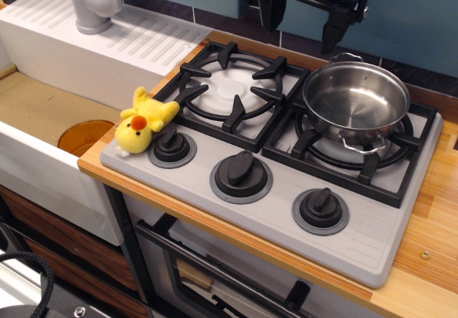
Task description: Put pan on stove and put stuffedduck in pan
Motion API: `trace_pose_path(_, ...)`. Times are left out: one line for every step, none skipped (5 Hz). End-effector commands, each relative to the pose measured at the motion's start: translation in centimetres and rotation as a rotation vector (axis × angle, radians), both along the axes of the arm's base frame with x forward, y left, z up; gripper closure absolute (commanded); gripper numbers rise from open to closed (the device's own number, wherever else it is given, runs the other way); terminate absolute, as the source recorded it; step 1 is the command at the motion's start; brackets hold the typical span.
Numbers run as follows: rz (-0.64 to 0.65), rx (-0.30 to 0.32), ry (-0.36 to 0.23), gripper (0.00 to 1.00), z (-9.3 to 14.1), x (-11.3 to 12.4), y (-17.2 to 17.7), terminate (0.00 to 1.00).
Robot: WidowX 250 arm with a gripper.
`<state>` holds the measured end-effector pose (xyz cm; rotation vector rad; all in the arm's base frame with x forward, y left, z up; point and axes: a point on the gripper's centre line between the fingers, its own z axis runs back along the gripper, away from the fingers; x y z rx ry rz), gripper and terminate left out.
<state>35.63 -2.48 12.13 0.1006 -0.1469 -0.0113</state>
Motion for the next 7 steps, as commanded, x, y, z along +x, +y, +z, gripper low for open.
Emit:
trace_pose_path(0.0,0.0,0.0,0.0,0.0,0.0,0.0,0.0)
trace_pose_path(0.009,0.014,-0.047,0.0,-1.3,0.8,-0.5,0.0)
trace_pose_path(-0.004,0.014,-0.091,0.0,-2.4,1.5,-0.8,0.0)
trace_pose_path(-0.016,0.014,-0.097,0.0,-3.0,1.8,-1.0,0.0)
trace_pose_path(-0.033,0.012,-0.109,0.0,-3.9,2.0,-0.7,0.0)
trace_pose_path(-0.039,0.007,-0.117,0.0,-5.2,2.0,-0.7,0.0)
trace_pose_path(-0.046,-0.006,-0.131,0.0,-6.4,1.7,-0.4,0.0)
